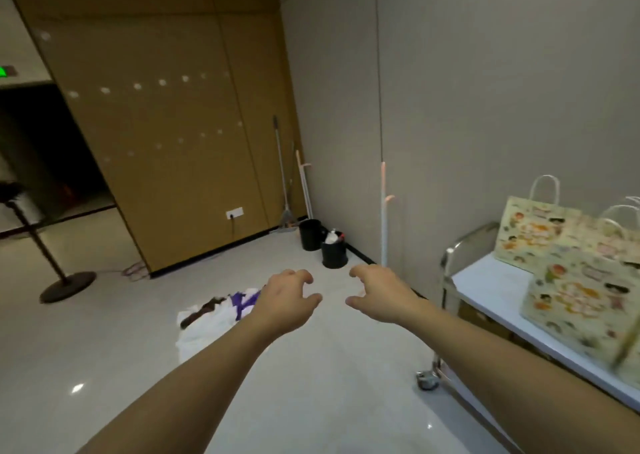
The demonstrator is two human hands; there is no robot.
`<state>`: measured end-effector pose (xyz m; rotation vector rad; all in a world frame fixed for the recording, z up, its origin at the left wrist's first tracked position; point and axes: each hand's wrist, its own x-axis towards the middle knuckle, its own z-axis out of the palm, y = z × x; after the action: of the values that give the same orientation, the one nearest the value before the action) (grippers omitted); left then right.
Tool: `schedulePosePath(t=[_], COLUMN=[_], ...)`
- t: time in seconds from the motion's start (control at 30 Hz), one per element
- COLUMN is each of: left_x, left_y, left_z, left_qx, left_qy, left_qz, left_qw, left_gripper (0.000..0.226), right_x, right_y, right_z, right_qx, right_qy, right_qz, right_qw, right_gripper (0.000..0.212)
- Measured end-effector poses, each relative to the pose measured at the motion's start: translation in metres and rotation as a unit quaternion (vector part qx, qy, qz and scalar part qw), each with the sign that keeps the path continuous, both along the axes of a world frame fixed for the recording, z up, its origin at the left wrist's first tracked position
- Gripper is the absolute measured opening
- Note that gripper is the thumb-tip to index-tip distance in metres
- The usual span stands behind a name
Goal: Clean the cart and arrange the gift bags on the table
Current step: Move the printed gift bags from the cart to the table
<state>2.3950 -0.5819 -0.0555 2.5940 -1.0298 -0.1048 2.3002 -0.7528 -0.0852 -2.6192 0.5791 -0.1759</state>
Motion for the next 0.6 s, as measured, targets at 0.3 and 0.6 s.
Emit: schedulePosePath(t=[0.3, 0.6], left_x=[-0.049, -0.051], left_y=[-0.208, -0.364], left_z=[-0.033, -0.051], left_qx=[0.038, 0.04], left_qy=[-0.007, 0.031], left_qz=[-0.229, -0.399], left_qw=[0.973, 0.915], left_gripper=[0.035, 0.048], right_x=[-0.114, -0.144], right_y=[-0.154, -0.244], right_z=[-0.036, -0.04], right_qx=[0.018, 0.029], right_qy=[0.045, 0.049], right_qz=[-0.214, -0.386], right_qw=[0.976, 0.921], right_gripper=[0.056, 0.065])
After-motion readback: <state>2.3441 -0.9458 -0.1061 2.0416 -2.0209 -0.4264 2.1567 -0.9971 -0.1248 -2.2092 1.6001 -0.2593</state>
